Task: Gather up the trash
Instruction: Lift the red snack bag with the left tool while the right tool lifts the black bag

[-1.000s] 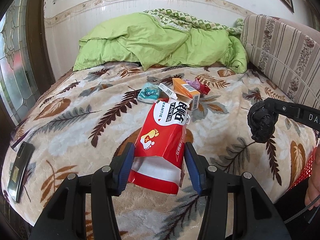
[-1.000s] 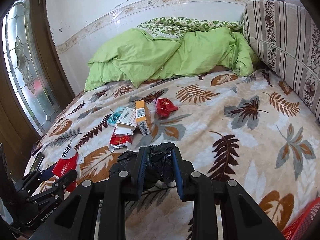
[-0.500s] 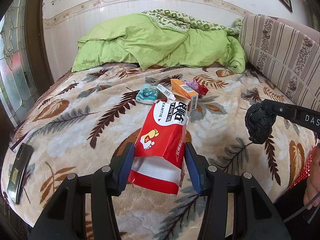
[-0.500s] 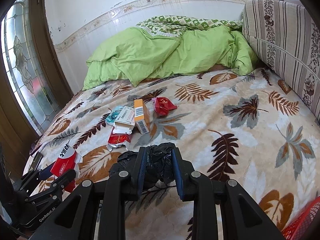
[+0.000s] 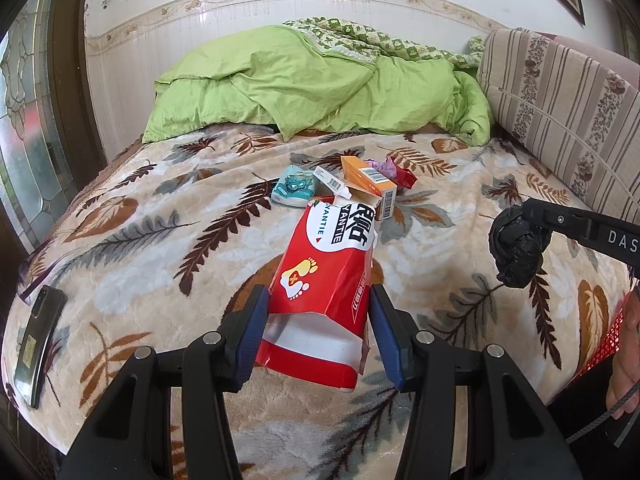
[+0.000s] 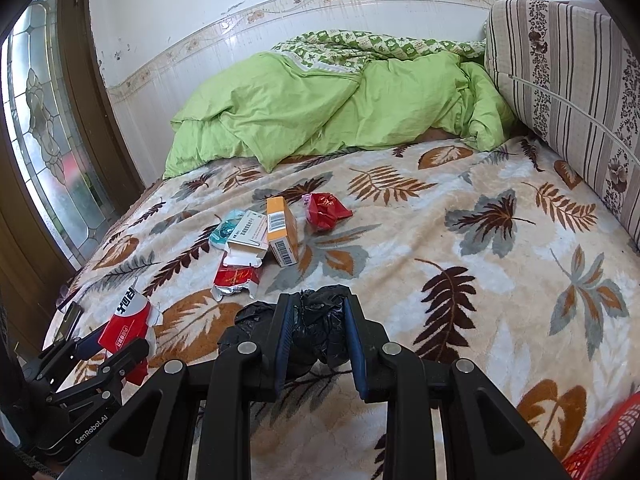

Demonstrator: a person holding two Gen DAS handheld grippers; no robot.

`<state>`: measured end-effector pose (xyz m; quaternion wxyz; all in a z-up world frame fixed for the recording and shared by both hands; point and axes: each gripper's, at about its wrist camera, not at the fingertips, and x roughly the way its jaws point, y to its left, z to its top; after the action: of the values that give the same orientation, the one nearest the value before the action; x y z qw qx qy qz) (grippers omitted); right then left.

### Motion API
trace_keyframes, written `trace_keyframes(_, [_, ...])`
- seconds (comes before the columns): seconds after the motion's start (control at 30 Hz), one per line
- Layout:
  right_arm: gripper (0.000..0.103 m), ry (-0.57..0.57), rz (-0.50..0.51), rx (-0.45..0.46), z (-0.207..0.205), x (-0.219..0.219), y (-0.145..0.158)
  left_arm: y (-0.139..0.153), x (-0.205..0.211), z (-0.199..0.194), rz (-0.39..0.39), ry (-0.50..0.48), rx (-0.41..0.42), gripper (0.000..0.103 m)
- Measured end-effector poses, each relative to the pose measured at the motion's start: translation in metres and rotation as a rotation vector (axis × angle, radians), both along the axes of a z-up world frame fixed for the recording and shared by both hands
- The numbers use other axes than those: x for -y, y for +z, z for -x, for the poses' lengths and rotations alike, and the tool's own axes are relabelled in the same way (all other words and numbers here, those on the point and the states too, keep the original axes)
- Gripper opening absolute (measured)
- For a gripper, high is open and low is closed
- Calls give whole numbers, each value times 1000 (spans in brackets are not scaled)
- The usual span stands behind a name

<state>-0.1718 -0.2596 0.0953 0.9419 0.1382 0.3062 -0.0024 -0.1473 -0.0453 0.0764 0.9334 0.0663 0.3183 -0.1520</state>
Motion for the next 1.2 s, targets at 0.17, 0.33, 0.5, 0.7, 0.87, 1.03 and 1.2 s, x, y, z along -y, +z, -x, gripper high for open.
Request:
trace_keyframes(0.17, [27, 0, 0, 0, 0, 0, 0, -1, 3, 0, -4, 0, -1, 50])
trace_keyframes(0.33, [27, 0, 0, 0, 0, 0, 0, -2, 4, 0, -6, -1, -1, 50])
trace_keyframes(0.5, [27, 0, 0, 0, 0, 0, 0, -2, 5, 0, -7, -1, -3, 50])
trace_keyframes(0.7, [27, 0, 0, -1, 0, 0, 0, -5, 7, 0, -10, -3, -7, 50])
trace_keyframes(0.87, [27, 1, 1, -2, 0, 0, 0, -9, 9, 1, -11, -5, -9, 50])
trace_keyframes(1.03, [27, 0, 1, -1, 0, 0, 0, -8, 10, 1, -11, -5, -11, 50])
trace_keyframes(1.2, [27, 0, 1, -2, -1, 0, 0, -11, 10, 2, -12, -6, -12, 50])
